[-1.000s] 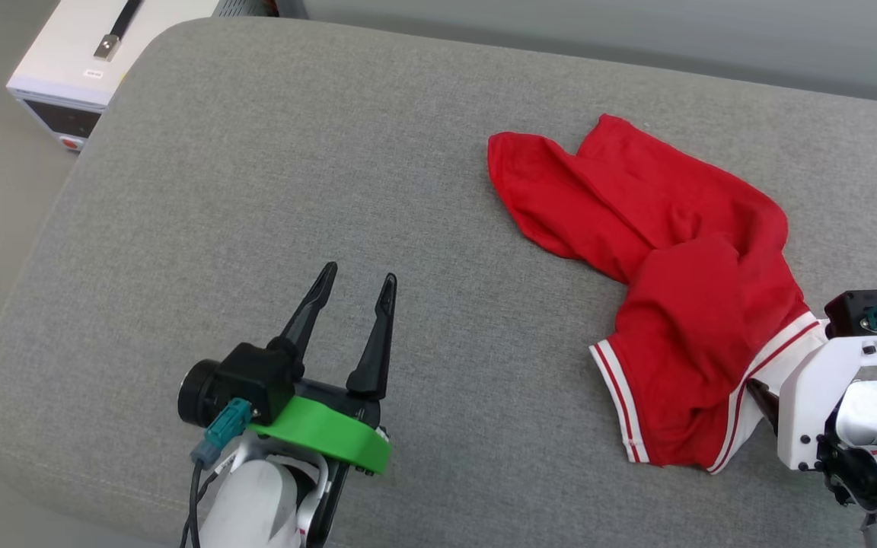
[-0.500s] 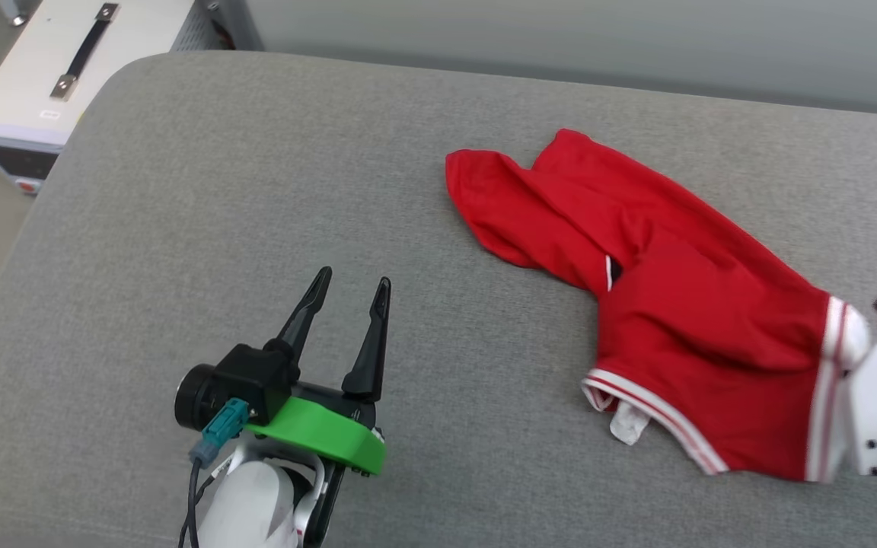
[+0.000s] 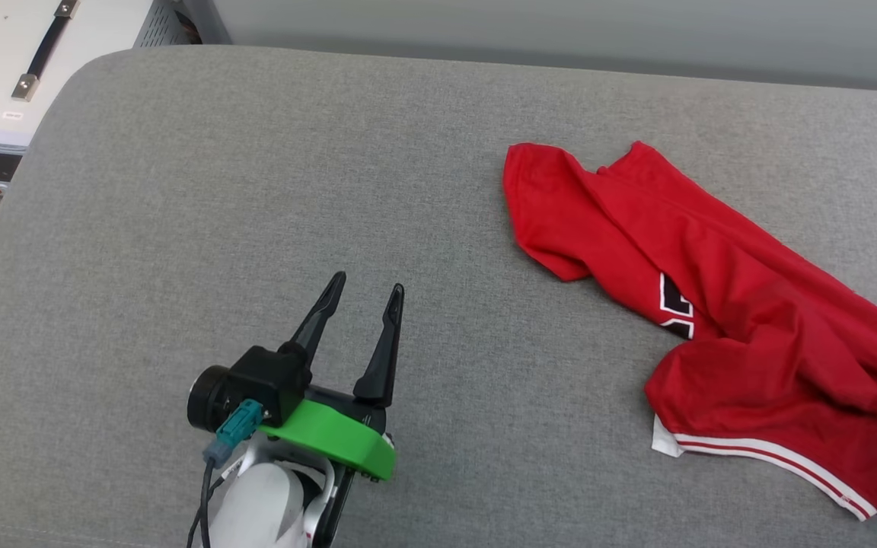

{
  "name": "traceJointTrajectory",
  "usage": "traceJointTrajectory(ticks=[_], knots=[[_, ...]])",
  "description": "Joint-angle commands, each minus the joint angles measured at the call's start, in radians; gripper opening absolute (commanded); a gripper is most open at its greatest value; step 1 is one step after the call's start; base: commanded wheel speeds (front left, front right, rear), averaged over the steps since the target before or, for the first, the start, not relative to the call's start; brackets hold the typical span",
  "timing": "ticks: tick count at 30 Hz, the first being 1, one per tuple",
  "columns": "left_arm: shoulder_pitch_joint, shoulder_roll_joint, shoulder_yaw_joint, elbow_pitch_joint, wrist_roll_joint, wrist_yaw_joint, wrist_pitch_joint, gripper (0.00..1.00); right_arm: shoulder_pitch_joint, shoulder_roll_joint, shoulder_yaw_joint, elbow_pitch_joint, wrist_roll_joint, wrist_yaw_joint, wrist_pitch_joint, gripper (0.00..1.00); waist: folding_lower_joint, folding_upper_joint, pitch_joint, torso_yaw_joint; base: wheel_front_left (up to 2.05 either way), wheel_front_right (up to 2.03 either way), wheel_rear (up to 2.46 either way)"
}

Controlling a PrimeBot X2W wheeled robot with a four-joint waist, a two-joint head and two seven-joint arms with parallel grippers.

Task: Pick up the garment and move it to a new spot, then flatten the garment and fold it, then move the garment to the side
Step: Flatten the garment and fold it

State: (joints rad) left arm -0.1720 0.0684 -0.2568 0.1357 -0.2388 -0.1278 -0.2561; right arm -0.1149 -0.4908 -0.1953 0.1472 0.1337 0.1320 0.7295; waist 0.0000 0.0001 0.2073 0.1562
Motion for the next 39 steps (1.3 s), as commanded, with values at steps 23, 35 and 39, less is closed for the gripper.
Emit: traceJointTrajectory(ticks=[23, 35, 39], knots=[[0.004, -0.005, -0.013, -0.016, -0.042, -0.003, -0.006, 1.00, 0.007, 0.251, 0.019, -0.189, 0.064, -0.001, -0.673, 1.00, 0.0000, -0.0001, -0.092, -0.085, 0.00, 0.00, 0.00], [0.071, -0.017, 0.007, -0.074, -0.031, -0.003, -0.006, 1.00, 0.122, 0.402, 0.007, -0.257, 0.031, -0.001, -0.933, 1.00, 0.0000, -0.0001, -0.102, -0.105, 0.00, 0.00, 0.00], [0.063, -0.017, -0.022, -0.050, -0.035, -0.003, -0.006, 1.00, 0.117, 0.411, 0.005, -0.241, 0.021, -0.001, -0.946, 1.00, 0.0000, -0.0001, -0.094, -0.116, 0.00, 0.00, 0.00]])
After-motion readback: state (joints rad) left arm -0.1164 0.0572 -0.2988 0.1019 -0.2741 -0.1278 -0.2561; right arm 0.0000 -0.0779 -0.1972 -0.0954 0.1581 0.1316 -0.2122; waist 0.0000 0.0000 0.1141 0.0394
